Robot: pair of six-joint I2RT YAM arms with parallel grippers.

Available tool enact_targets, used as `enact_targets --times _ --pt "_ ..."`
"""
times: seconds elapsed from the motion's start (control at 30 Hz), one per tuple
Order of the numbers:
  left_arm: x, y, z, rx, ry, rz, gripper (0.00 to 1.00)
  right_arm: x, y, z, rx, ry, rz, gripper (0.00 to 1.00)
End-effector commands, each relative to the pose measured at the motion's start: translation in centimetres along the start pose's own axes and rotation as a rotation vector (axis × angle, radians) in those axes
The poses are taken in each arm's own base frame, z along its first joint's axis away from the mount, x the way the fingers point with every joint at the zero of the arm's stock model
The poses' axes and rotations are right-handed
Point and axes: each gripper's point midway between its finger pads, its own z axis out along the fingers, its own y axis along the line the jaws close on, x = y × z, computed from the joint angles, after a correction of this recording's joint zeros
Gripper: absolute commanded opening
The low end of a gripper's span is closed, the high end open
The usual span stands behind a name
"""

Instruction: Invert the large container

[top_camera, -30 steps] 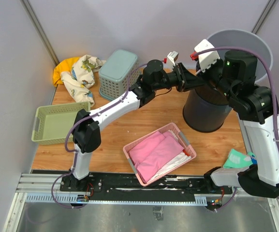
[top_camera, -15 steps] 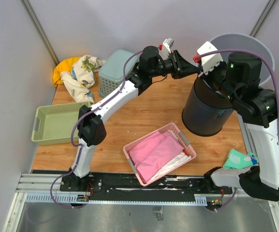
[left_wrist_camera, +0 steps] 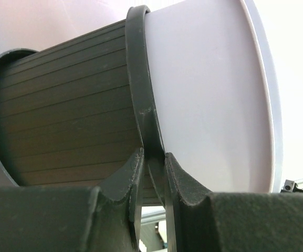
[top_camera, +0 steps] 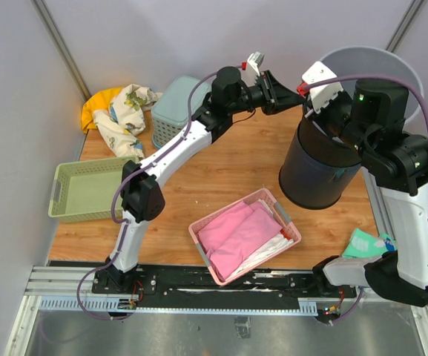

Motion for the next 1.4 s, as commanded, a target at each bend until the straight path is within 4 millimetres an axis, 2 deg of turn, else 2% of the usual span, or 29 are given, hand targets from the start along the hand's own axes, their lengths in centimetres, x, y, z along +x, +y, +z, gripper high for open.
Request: enact_targets --times 0.0,0.17,0.27,0.33,0.43,0.5,0.53,0.63,0.73,0.83,1.0,1.1,1.23,1.37 --pt "-2.4 14.8 -0.6 -0.339 -0.096 -0.064 0.0 -8.8 -4.6 -7.1 0.127 -0.415 -0.116 0.01" --pt "-4.1 14.9 -0.2 -0.32 -0.105 -0.057 0.0 -7.5 -2.1 -6.0 0.023 -0.384 -0.161 0.01" --pt "-5.5 14.2 -0.4 -0.256 -0.097 -0.039 0.0 -5.5 -0.2 -4.6 -0.032 -0.327 -0.143 0.01" --pt "-6.0 13.7 -0.8 -0.242 -0.093 -0.012 0.0 -4.5 0.4 -3.8 -0.029 -0.305 -0.131 0.01" --pt "-6.7 12.3 -1.7 -0.257 -0.109 0.05 0.03 -4.1 -0.7 -3.5 0.048 -0.29 -0.106 0.01" --pt "-6.9 11.1 -2.5 -0.27 -0.127 0.088 0.16 -4.2 -1.7 -3.3 0.087 -0.266 -0.084 0.01" --pt "-7.1 9.6 -3.2 -0.269 -0.147 0.112 0.21 -4.1 -2.2 -3.0 0.111 -0.249 -0.073 0.01" --pt "-7.4 7.2 -5.2 -0.311 -0.21 0.183 0.34 -4.0 -4.2 -2.0 0.211 -0.189 -0.007 0.0" --pt "-6.2 5.1 -6.9 -0.345 -0.256 0.244 0.48 -3.6 -5.5 -0.7 0.293 -0.12 0.066 0.0" --pt "-3.9 3.3 -7.5 -0.353 -0.275 0.281 0.62 -3.2 -6.1 0.5 0.342 -0.077 0.118 0.01" --pt "1.7 0.8 -6.1 -0.25 -0.185 0.317 0.85 -2.7 -6.6 1.4 0.396 -0.034 0.192 0.01" --pt "4.0 0.2 -5.7 -0.207 -0.183 0.296 0.97 -2.7 -6.3 1.8 0.393 -0.04 0.214 0.01" --pt "5.7 0.4 -4.9 -0.184 -0.181 0.267 0.99 -2.8 -6.1 2.0 0.381 -0.051 0.226 0.01" --pt "6.0 -0.1 -3.6 -0.137 -0.171 0.239 0.99 -3.0 -5.8 2.0 0.367 -0.064 0.236 0.01"
